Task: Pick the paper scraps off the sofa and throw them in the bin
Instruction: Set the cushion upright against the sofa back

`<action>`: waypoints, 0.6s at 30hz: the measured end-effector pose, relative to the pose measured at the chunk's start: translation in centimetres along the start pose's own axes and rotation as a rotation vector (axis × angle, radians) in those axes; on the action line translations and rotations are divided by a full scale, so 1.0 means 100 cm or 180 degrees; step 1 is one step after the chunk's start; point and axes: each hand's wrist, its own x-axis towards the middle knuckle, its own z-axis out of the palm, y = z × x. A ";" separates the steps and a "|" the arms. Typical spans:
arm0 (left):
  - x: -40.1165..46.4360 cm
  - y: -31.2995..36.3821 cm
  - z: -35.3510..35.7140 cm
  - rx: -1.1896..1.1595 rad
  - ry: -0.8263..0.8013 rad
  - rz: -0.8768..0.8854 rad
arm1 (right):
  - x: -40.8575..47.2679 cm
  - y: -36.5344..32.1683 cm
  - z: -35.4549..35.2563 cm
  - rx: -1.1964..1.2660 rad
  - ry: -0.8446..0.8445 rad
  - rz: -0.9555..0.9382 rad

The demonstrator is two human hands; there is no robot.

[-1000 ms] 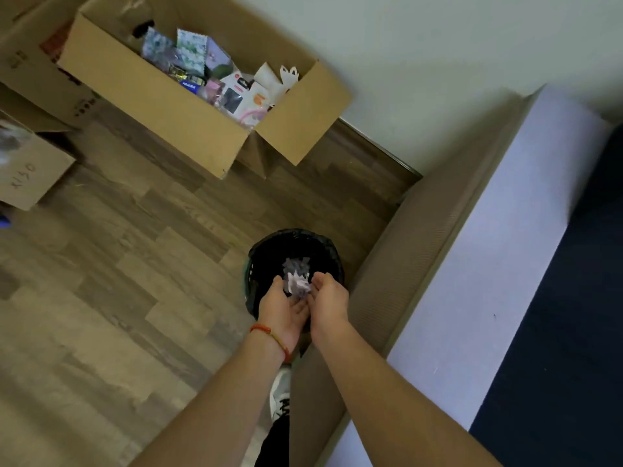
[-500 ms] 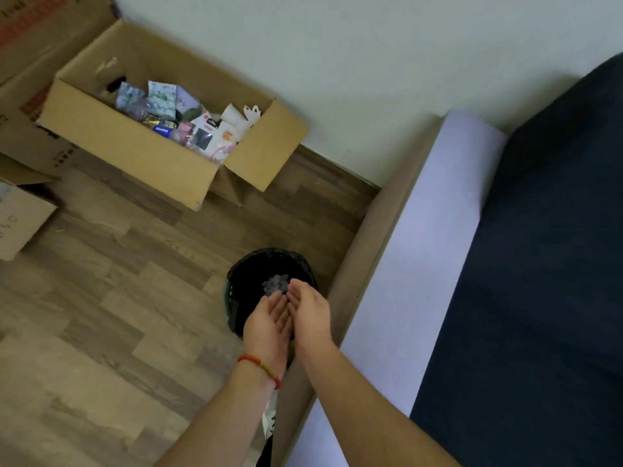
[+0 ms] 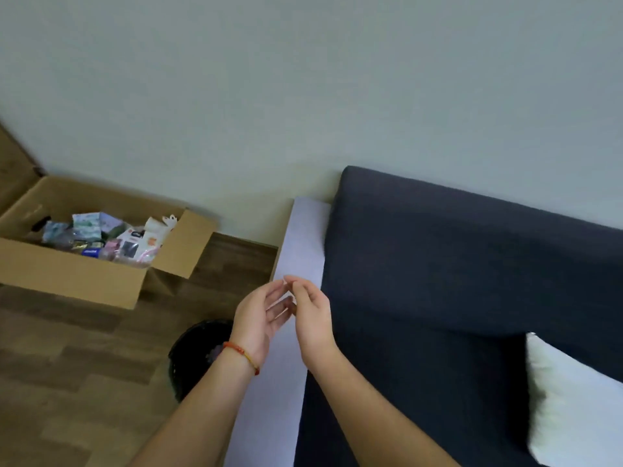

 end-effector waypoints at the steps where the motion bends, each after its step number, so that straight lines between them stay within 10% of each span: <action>1: -0.014 0.006 0.023 0.0199 -0.0217 0.0071 | -0.011 -0.015 -0.020 0.0052 0.0115 -0.0169; 18: -0.161 -0.151 0.286 0.1878 -0.1852 0.0150 | -0.153 -0.031 -0.376 0.0114 0.1007 -0.0748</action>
